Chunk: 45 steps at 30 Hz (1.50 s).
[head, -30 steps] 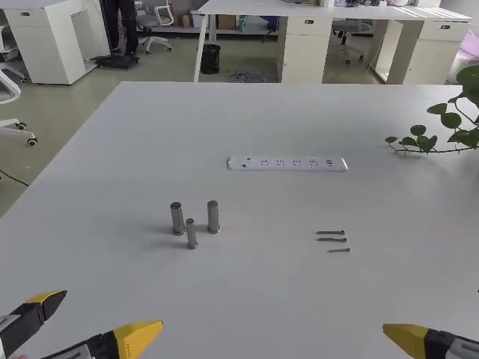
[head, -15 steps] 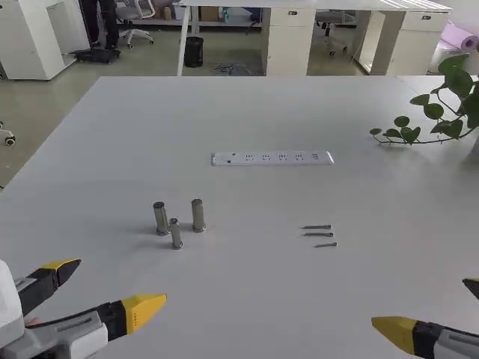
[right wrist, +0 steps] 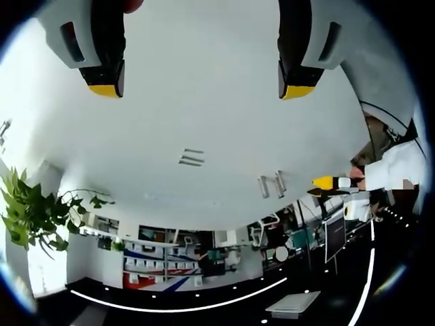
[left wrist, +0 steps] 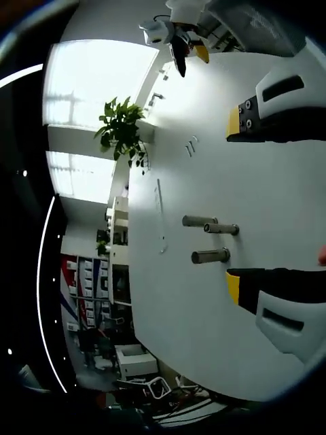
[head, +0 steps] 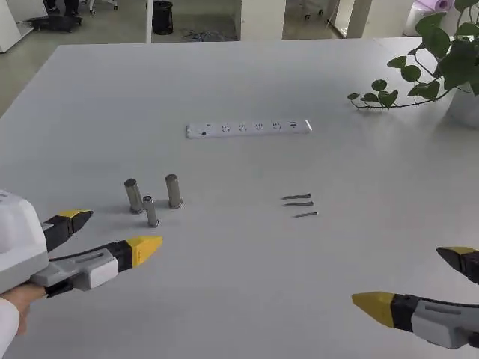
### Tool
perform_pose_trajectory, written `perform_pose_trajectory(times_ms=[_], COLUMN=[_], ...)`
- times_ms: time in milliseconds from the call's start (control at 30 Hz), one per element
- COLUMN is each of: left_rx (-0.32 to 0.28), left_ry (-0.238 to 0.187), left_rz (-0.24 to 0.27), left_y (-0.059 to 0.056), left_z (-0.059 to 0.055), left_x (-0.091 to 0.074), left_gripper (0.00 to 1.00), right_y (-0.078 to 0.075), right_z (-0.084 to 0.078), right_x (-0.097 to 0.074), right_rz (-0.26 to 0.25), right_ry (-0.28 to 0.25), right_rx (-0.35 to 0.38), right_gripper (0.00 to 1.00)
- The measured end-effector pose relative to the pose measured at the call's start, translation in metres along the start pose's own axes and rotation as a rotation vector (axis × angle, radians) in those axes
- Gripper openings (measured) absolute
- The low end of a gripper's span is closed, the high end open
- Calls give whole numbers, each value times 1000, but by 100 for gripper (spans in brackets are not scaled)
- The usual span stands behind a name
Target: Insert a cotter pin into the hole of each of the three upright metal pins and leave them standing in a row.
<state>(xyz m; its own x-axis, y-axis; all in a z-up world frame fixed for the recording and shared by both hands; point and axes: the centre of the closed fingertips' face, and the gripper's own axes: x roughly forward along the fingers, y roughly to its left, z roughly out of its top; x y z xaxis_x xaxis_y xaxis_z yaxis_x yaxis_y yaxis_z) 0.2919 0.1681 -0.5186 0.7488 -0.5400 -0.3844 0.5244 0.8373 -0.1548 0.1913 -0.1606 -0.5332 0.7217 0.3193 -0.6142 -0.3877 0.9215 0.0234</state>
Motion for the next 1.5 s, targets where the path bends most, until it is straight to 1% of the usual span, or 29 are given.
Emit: perform_pose_trajectory(times_ms=[133, 267, 333, 433, 533, 600, 633, 900, 967, 1133, 1333, 1500], left_rx=[4, -1, 0, 9, 25, 12, -10, -9, 4, 29, 44, 51], left_ry=[-3, 10, 14, 22, 31, 48, 60, 74, 73, 71, 85, 85], left_rz=[-8, -8, -6, 10, 29, 45, 48, 51, 67, 81, 94, 97], left_y=[4, 8, 10, 16, 21, 25, 28, 26, 28, 29, 32, 33], left_z=[1, -1, -2, -5, -8, -12, -16, -23, -23, -22, -24, -24], left_x=[14, 25, 30, 38, 45, 49, 52, 64, 66, 69, 73, 76], left_gripper=[69, 61, 59, 56, 51, 51, 50, 41, 37, 28, 22, 17], right_y=[0, -1, -2, -5, -7, -8, -8, -11, -11, -11, -12, -14], right_z=[-2, -5, -5, -4, -4, -5, -5, -10, -12, -15, -17, -16], right_x=[3, 4, 4, 4, 3, 3, 3, 3, 3, 3, 2, 1], right_rz=[-2, -2, -4, -12, -20, -23, -24, -30, -31, -33, -38, -43], right_ry=[15, 27, 30, 29, 31, 32, 32, 44, 49, 56, 60, 56], right_rx=[-12, -3, -4, -2, 0, 2, 3, 12, 15, 19, 25, 29], right_gripper=[92, 92, 92, 92, 92, 92, 92, 91, 91, 90, 90, 89])
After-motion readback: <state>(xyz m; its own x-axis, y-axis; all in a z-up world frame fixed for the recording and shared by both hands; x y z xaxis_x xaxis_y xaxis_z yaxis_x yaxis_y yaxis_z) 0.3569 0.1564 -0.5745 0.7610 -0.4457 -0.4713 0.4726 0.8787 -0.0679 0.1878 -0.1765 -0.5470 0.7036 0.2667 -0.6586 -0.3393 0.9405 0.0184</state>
